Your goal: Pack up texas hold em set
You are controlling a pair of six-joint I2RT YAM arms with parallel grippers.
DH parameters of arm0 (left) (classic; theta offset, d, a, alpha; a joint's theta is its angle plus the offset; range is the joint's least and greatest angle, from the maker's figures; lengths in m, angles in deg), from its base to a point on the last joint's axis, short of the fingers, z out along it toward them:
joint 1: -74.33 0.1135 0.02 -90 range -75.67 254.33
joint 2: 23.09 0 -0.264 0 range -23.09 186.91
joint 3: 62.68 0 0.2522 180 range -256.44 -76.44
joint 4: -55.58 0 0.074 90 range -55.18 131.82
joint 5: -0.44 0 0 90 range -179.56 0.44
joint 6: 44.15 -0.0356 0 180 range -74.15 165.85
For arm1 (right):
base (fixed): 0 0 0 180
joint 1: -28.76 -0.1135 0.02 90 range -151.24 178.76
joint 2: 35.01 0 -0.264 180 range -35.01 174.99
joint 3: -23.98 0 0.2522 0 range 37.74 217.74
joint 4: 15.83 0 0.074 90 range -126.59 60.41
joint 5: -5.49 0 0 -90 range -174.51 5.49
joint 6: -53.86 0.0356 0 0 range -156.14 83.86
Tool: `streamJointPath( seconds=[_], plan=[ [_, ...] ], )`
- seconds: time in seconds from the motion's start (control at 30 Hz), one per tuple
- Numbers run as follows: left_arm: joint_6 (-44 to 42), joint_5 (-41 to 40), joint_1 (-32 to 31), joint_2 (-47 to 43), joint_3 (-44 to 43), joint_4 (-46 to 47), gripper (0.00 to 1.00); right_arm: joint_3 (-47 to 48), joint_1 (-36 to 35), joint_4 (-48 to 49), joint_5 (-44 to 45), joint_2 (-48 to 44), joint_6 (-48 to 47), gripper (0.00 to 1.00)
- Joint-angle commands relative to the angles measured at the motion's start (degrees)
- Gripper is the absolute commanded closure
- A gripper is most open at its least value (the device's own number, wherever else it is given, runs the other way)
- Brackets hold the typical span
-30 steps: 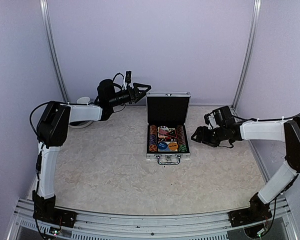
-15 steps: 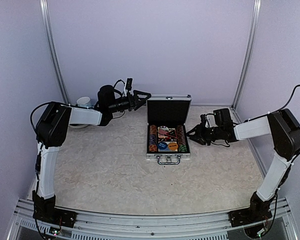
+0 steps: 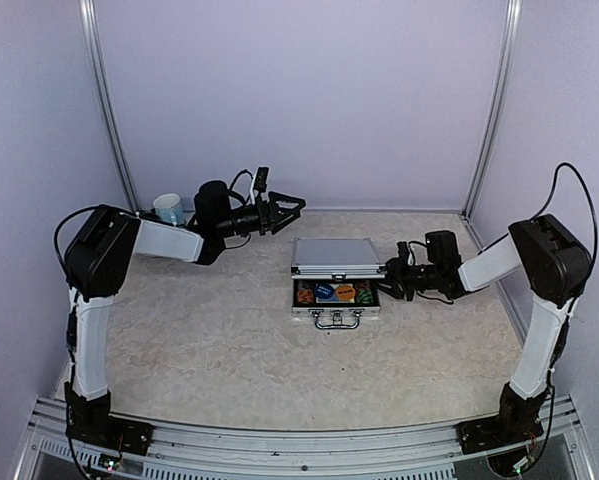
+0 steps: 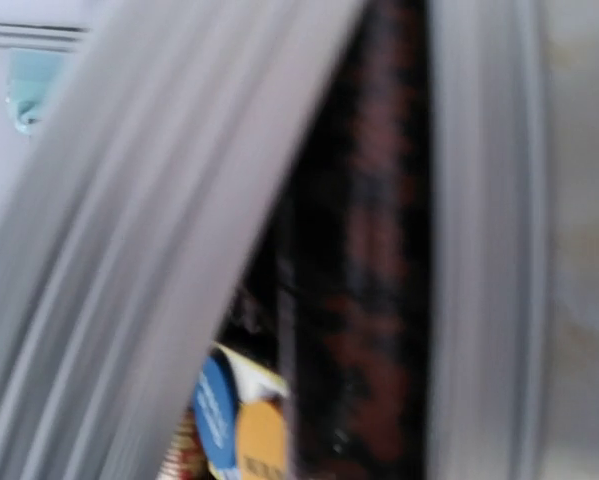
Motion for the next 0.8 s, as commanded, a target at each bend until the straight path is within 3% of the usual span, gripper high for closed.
streamJointPath(
  seconds=[0.0,0.43,0.6,0.77],
  plan=[
    [0.5,-0.4,-0.1,-6.1,3.3,3.9,0.16,-2.7,0.6,5.3,-1.2,-1.6,2.0,0.68],
    [-6.0,-6.5,-7.1,-10.0,9.6,-5.4,0.16,-9.0,-0.7,-20.0,16.6,-22.4,-8.6,0.62],
    [-6.4,-6.9,-9.6,-8.2,10.0,-6.9,0.18,-9.1,-5.6,-28.7,24.9,-28.4,-12.1,0.55],
    [-7.0,-7.2,-11.4,-5.8,9.9,-8.2,0.25,-8.3,-11.6,-29.6,25.6,-29.5,-13.4,0.54]
  ],
)
